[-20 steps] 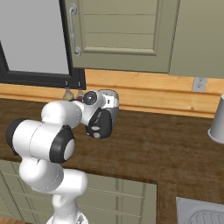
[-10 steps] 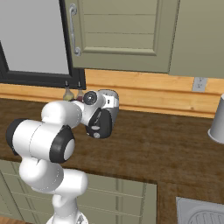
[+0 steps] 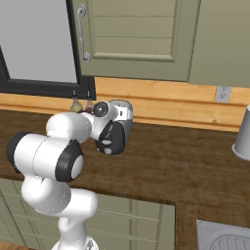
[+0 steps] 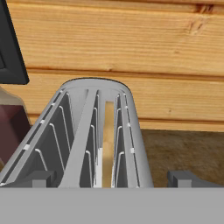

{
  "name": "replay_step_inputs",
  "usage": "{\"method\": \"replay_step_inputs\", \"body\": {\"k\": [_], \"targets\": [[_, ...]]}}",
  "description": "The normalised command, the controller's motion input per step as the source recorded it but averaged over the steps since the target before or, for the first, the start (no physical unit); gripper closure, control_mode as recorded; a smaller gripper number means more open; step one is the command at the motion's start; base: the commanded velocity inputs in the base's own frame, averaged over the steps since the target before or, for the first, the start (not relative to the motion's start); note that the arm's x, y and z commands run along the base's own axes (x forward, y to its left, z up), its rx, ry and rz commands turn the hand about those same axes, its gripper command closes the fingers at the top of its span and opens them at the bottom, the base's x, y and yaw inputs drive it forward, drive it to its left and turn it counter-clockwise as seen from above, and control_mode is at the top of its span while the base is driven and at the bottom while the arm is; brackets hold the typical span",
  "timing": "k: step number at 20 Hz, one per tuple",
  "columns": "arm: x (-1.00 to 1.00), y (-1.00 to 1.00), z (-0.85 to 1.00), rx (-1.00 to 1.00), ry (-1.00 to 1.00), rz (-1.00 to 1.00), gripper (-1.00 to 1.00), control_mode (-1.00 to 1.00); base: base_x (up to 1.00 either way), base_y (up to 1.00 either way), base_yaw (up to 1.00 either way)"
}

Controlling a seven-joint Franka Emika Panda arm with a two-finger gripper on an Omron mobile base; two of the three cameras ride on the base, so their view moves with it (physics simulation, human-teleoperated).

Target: Start the toaster. Once the lever pops up, take the bread to the plate on the dining counter.

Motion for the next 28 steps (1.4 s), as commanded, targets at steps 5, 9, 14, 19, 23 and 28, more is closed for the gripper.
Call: {"method": "replay_step_inputs", "body": {"k": [5,9,14,19,23,28], "targets": [[0.00,0.00,0.00,0.00,0.00,0.00,-1.00,-1.00,0.00,0.00,0.00],[0.00,0.00,0.00,0.00,0.00,0.00,-1.00,-1.00,0.00,0.00,0.00],[0.00,0.00,0.00,0.00,0.00,0.00,-1.00,-1.00,0.00,0.00,0.00],[0.00,0.00,0.00,0.00,0.00,0.00,-1.00,-1.00,0.00,0.00,0.00],[0.00,0.00,0.00,0.00,0.00,0.00,-1.00,-1.00,0.00,0.00,0.00],[0.00,0.00,0.00,0.00,0.00,0.00,-1.00,-1.00,0.00,0.00,0.00]]}}
